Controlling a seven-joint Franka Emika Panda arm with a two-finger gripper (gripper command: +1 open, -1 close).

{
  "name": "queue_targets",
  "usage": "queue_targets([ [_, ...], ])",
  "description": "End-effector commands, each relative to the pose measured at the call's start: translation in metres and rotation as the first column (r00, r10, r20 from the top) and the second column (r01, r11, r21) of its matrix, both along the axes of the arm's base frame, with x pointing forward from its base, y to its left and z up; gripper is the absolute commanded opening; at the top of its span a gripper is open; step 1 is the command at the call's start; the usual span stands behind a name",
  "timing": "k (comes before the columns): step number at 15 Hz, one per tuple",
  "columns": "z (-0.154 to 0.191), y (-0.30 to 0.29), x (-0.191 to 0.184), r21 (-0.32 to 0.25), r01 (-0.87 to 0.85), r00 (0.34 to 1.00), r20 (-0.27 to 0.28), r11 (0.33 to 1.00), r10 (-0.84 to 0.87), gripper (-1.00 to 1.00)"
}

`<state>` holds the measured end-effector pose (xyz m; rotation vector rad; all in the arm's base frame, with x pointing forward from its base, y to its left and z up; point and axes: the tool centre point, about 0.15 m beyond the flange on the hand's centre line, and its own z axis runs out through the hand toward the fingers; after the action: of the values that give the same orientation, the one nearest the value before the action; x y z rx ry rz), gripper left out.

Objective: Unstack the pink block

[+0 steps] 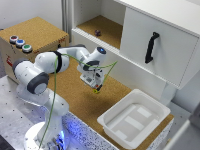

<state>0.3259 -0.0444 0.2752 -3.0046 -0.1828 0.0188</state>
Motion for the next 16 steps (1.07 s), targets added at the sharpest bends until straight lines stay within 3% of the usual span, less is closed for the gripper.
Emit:
queue_targets([
  [1, -0.027, -0.038, 0.031, -0.106, 0.089, 0.993, 0.08, 0.99, -0.081, -1.0],
  [7, -0.04, -0.046, 0.065, -0.111, 0.11, 0.992, 0.075, 0.988, -0.102, -1.0],
  [12, -0.046, -0.006, 0.075, -0.059, 0.065, 0.996, 0.064, 0.996, -0.061, -1.0],
  [14, -0.022, 0.031, 0.059, -0.058, 0.006, 0.998, 0.07, 0.998, -0.002, -1.0],
  [16, -0.005, 0.054, 0.032, -0.006, -0.006, 0.999, 0.043, 1.0, 0.006, -1.0],
])
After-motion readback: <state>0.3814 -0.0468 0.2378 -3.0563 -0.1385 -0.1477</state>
